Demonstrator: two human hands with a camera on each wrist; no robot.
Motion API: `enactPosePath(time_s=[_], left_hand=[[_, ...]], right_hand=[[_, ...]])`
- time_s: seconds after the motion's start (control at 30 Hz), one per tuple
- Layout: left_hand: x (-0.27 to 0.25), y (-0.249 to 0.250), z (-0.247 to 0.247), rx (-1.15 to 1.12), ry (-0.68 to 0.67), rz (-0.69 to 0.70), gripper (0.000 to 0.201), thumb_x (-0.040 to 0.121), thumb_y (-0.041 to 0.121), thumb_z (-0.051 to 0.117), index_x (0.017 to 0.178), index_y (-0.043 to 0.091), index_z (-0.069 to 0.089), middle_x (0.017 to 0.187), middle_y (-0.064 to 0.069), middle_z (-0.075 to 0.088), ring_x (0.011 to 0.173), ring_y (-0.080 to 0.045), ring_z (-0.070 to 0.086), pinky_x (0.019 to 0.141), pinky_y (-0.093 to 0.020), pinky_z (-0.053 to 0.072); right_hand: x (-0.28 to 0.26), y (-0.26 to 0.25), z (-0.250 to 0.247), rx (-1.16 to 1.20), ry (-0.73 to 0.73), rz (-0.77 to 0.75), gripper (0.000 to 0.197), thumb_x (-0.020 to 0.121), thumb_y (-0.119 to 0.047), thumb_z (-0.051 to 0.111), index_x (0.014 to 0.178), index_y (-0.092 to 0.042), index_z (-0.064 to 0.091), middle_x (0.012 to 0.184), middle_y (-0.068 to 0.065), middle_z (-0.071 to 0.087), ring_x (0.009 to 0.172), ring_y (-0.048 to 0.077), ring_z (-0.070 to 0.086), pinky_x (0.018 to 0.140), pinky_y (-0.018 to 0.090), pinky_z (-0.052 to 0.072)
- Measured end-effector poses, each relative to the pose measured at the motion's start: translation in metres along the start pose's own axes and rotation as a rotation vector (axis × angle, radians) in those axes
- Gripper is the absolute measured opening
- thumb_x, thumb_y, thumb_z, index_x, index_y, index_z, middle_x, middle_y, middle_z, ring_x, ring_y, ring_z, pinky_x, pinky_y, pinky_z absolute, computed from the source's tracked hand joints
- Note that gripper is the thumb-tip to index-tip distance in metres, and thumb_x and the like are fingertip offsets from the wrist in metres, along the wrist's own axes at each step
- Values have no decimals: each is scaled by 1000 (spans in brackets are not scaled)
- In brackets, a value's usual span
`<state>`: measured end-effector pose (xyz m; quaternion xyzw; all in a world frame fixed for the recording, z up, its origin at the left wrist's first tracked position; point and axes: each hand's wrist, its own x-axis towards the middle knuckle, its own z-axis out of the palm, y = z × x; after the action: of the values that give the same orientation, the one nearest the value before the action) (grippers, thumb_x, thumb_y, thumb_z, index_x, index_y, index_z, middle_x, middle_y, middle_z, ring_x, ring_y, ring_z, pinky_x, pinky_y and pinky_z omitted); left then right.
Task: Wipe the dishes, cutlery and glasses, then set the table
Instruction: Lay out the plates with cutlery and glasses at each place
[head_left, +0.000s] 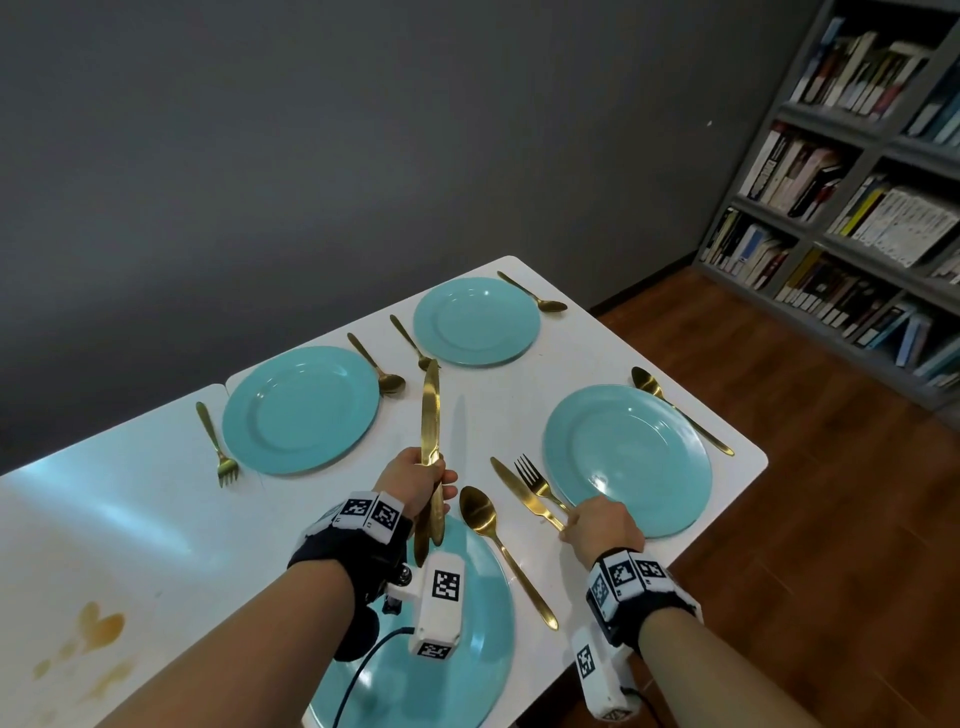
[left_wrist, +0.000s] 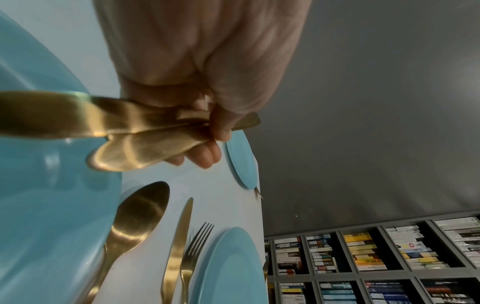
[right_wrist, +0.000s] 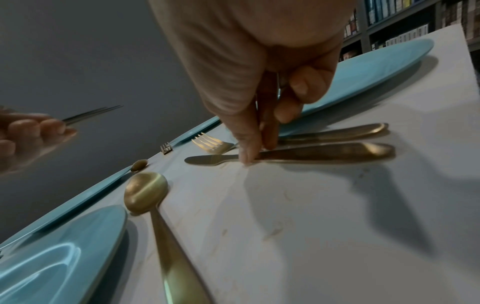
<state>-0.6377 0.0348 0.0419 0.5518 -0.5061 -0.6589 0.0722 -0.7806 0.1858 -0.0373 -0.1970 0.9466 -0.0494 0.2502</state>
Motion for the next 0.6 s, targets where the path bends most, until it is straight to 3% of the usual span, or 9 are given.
enactPosePath(time_s=[0.13,0.33,0.6], left_hand=[[0,0,5,9,-9,-5,13,100,12,40,108,10,50,85,-7,62,75,-19,58,77,-36,51],[-1,2,12,-5,-30,-8,14,99,10,40,109,8,50,83,-8,61,70,-20,58,68,-32,50],[-4,1,13,0,-21,-20,14,97,5,41,107,8,50,83,-9,61,70,-19,59,68,-32,49]], right_hand=[[-1,3,4,-32,3,-25,26,88,-31,61,107,-14,66,105,3,68,96,18,64,76,25,50],[1,4,7,-25,9,-42,24,88,-29,61,105,-14,67,103,3,68,95,18,64,76,25,50],[0,4,5,-6,4,-47,26,87,-32,64,105,-14,67,103,2,69,95,17,65,76,24,50]])
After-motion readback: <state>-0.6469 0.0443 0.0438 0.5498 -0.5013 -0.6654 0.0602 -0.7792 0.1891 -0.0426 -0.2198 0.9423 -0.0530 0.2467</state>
